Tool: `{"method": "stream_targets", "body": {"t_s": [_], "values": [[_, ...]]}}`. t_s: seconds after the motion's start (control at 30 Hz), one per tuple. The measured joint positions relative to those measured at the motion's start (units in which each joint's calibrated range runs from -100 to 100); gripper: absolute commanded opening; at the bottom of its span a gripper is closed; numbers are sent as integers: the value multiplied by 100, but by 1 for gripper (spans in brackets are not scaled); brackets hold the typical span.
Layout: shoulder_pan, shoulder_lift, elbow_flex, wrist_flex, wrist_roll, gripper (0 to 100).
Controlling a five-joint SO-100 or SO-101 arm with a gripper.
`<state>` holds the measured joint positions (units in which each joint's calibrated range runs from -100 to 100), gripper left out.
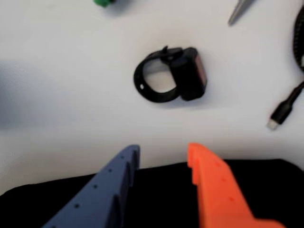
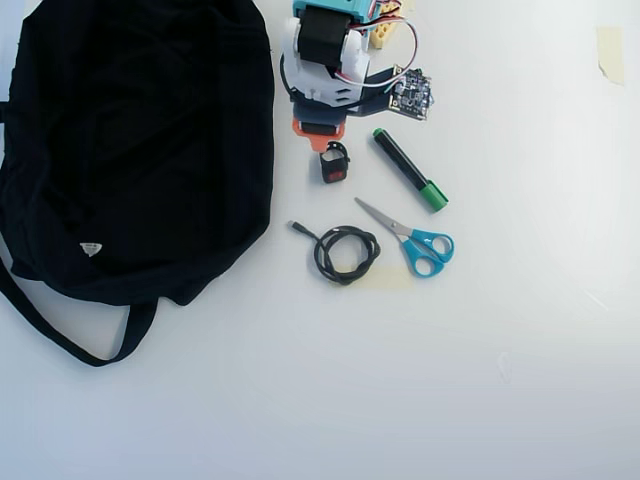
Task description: Put the bike light into the black bag
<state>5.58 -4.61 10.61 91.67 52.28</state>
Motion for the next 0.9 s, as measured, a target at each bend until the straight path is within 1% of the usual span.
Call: {"method": "stream_targets", "body": {"t_s": [0.5, 0.57, 0.73, 0.9], "values": [[-29, 432, 0, -550, -5, 14], [-29, 440, 0, -558, -5, 16], [-73, 440, 0, -575, -93, 26], [-147, 440, 0, -575, -190, 28]]}}
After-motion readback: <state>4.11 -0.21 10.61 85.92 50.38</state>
